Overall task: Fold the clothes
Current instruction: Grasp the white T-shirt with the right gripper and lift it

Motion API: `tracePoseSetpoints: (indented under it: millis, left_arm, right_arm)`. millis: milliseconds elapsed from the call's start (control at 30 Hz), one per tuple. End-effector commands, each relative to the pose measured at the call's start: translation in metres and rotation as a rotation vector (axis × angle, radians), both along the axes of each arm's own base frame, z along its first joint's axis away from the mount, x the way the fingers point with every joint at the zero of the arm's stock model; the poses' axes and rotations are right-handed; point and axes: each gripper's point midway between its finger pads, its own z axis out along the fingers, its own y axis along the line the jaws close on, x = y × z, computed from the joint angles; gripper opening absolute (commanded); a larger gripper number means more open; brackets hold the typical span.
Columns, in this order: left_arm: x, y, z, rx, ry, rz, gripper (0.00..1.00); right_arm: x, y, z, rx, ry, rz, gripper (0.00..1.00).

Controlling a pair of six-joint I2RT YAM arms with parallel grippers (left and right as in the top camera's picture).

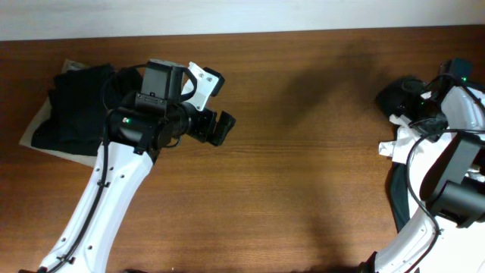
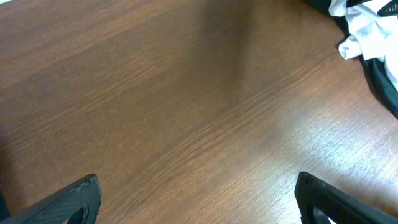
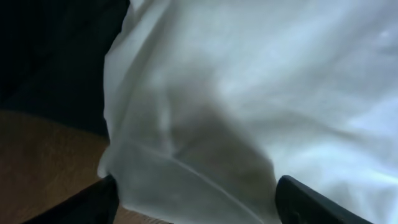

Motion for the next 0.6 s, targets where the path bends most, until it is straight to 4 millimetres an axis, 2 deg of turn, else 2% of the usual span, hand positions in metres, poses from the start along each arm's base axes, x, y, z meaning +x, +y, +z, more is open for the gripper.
tracePoseSetpoints:
  millis: [0,33,67,100,133,167,233,267,333,367,467,500,567]
  left_arm:
    - [0.004,0.0,0.012,0.002,-0.036,-0.006,0.99]
    - [0.004,0.0,0.012,0.002,-0.036,-0.006,0.99]
    - [0.004,0.0,0.012,0.003,-0.037,-0.006,0.99]
    - [0.004,0.0,0.012,0.003,-0.036,-0.006,0.99]
    - [0.004,0.0,0.012,0.003,-0.036,-0.006,0.99]
    - [0.004,0.0,0.012,0.003,-0.036,-0.006,0.99]
    - [0.004,0.0,0.012,0.003,-0.037,-0.006,0.99]
    - [0.005,0.002,0.011,0.015,-0.04,0.005,0.99]
    - [0.009,0.009,0.01,0.046,-0.05,0.033,0.99]
    - [0.01,0.011,0.009,0.055,-0.053,0.041,0.99]
    - [0.011,0.01,0.01,0.052,-0.06,0.041,0.99]
    - [0.011,0.01,0.011,0.052,-0.061,0.041,0.99]
    - [0.011,0.01,0.011,0.052,-0.062,0.041,0.99]
  right_arm:
    - [0.004,0.001,0.0,-0.005,-0.005,0.012,0.82]
    - [0.002,0.005,-0.007,0.003,0.012,0.017,0.81]
    - [0.001,0.006,-0.012,0.009,0.025,0.019,0.68]
    - [-0.001,0.007,-0.015,0.013,0.035,0.019,0.43]
    - [0.0,0.004,-0.012,0.01,0.027,0.014,0.13]
    - [0.001,0.0,-0.002,0.005,0.014,0.003,0.04]
    - [0.003,-0.009,0.023,-0.012,-0.018,-0.012,0.04]
    - [0.005,-0.019,0.057,-0.037,-0.069,-0.031,0.04]
    - [0.003,-0.032,0.109,-0.088,-0.14,-0.05,0.04]
    - [0.001,-0.037,0.148,-0.129,-0.195,-0.035,0.04]
    - [-0.002,-0.036,0.213,-0.196,-0.297,-0.014,0.04]
    - [-0.004,-0.035,0.226,-0.21,-0.32,-0.015,0.04]
    - [-0.006,-0.034,0.234,-0.216,-0.332,-0.015,0.04]
